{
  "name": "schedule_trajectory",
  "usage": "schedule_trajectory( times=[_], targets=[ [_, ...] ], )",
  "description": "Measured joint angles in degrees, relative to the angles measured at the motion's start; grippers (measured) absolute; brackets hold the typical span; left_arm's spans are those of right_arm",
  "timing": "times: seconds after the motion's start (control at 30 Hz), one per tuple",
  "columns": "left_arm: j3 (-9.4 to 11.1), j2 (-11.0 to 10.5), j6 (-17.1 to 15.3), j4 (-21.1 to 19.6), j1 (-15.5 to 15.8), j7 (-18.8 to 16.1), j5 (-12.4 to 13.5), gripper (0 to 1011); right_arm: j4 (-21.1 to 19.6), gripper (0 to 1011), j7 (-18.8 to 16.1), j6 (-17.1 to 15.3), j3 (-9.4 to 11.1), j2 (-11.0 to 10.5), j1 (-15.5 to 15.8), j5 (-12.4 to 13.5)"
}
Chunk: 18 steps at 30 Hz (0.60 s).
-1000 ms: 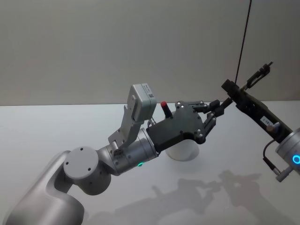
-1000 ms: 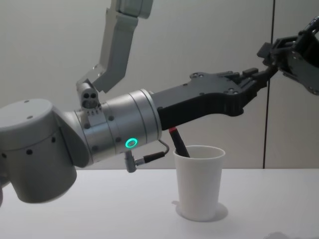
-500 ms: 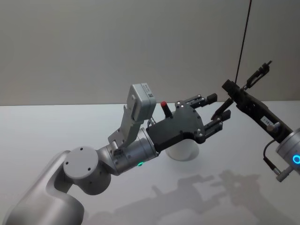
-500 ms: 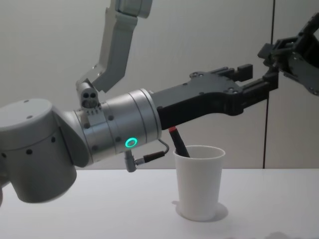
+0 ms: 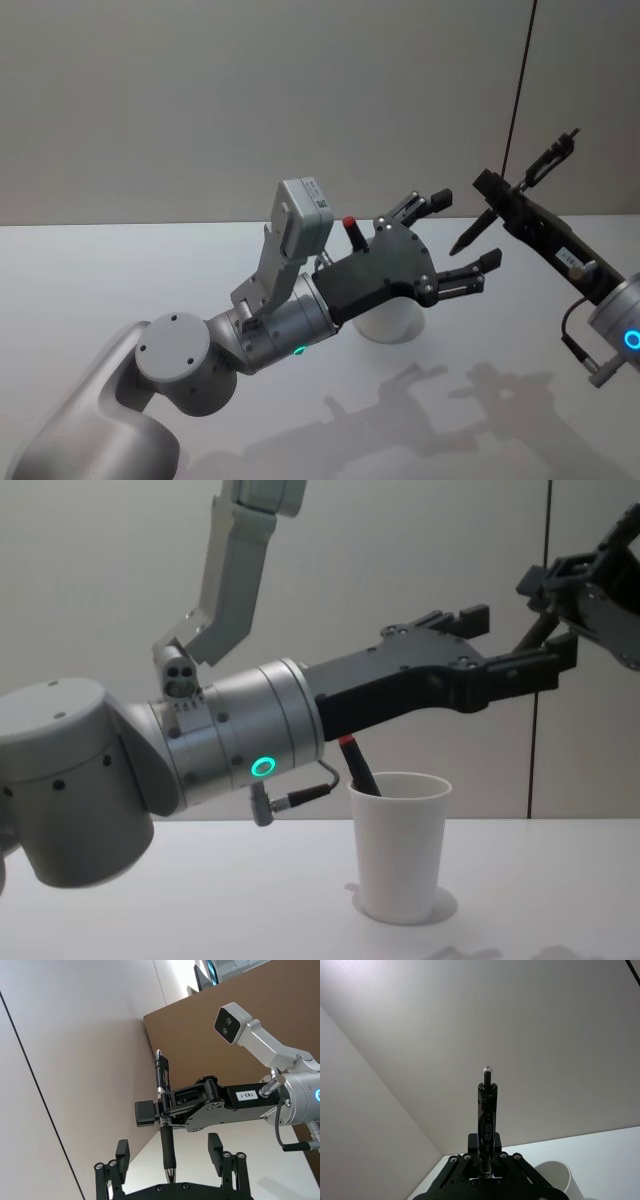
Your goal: Place the pen into the pen holder.
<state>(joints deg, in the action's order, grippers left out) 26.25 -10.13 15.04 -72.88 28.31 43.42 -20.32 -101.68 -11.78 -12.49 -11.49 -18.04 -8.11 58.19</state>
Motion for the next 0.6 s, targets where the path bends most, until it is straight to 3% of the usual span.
schedule_trajectory(
  times=[0.1, 0.6],
  targets=[
    [0.0, 0.0, 0.0, 0.0, 0.0, 0.0, 0.0, 1001, 0.2, 137, -0.4, 0.1, -0.1, -0.1, -0.2, -0.5],
    [0.0, 0.0, 0.0, 0.0, 0.0, 0.0, 0.0, 1001, 2.4, 137, -2.4, 0.8, -0.2, -1.0, -1.9, -5.7]
  ],
)
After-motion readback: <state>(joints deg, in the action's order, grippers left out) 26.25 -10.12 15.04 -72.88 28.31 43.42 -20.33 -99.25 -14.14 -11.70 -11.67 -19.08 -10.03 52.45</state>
